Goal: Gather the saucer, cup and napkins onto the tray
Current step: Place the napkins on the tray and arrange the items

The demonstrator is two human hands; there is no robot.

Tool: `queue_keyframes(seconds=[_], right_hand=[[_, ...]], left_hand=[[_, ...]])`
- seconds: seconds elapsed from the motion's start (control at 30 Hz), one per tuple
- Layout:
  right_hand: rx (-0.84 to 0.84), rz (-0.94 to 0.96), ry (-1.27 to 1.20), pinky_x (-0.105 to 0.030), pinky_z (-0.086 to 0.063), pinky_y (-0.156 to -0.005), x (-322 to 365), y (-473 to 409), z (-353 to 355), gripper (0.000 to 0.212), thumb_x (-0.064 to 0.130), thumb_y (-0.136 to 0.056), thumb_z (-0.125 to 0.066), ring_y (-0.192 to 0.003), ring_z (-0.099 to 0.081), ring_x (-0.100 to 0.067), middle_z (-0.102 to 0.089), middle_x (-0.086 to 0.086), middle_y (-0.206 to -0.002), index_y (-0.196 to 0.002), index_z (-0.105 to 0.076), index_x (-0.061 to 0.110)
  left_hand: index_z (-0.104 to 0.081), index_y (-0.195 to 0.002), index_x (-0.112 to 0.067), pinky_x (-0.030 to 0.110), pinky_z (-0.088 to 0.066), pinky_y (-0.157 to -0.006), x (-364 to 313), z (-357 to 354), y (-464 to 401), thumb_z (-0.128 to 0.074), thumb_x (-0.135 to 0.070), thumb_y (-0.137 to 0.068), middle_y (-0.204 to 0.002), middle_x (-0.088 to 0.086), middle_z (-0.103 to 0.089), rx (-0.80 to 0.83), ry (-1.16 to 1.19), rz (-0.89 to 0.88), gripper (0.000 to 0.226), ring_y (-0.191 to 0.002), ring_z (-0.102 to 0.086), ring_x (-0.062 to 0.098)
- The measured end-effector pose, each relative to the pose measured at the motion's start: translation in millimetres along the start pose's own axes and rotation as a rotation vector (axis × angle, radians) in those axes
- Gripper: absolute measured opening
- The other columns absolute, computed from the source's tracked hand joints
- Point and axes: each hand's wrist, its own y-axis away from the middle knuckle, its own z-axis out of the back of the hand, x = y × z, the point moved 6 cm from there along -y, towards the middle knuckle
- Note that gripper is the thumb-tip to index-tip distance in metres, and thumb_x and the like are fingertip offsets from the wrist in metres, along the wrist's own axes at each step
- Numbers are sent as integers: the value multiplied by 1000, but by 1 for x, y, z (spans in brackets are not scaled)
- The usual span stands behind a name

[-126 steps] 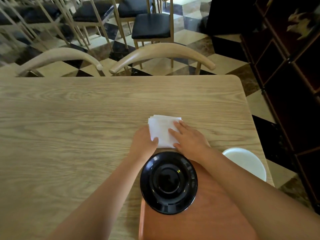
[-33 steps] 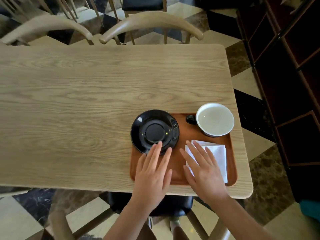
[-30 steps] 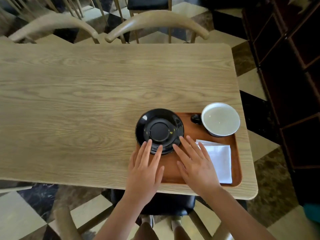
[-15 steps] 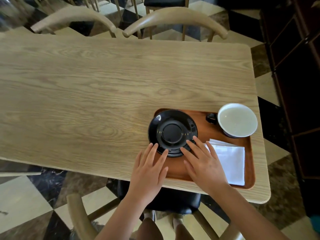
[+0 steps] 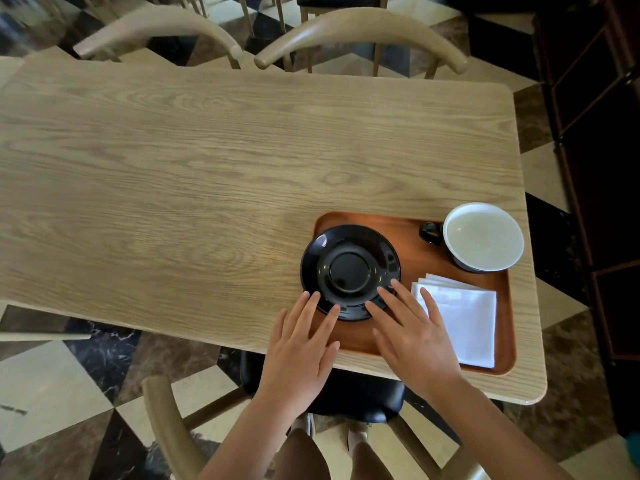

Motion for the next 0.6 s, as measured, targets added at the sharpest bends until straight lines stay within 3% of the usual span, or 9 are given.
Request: queue_keyframes(seconds=[0.23,0.4,0.5,0.6], right_hand=[[-2,-16,-4,-60,-40,-99,2,0,3,33,24,-79,-67,-123,-52,-31,-66,-12,-121,-111,-68,15],[-164,-54,-76,-52,-42,-99,-13,-9,32,32,25,-88,-47,-114,-59,-27,-67,-11,-116,-108,-68,12],[-318,-206,-83,-51,-47,-91,-54,-16,62,29,19,-84,-57,-107,-61,-33,-65,-15,-117,-109,-67,8],[-321,-424,-49,-54,-46,-88,-107,-16,79,38,13,-82,-64,-112,-54,-42,-58,-23,-125,-118,-59,3]], left_hand=[[-36,-138,-23,50,-31,-107,-1,-1,0,-28,-42,-93,-145,13,-43,-9,-41,0,50,-137,-31,27],[-41,-136,-17,48,-34,-105,-17,24,-23,-33,-42,-92,-139,12,-50,-128,12,-48,51,-134,-38,27],[-43,-134,-13,48,-38,-104,-47,47,-63,-35,-42,-91,-136,13,-52,-224,45,-114,53,-132,-41,27],[-39,-135,-10,47,-37,-103,-90,59,-108,-38,-44,-91,-137,14,-49,-251,73,-197,55,-130,-40,29]])
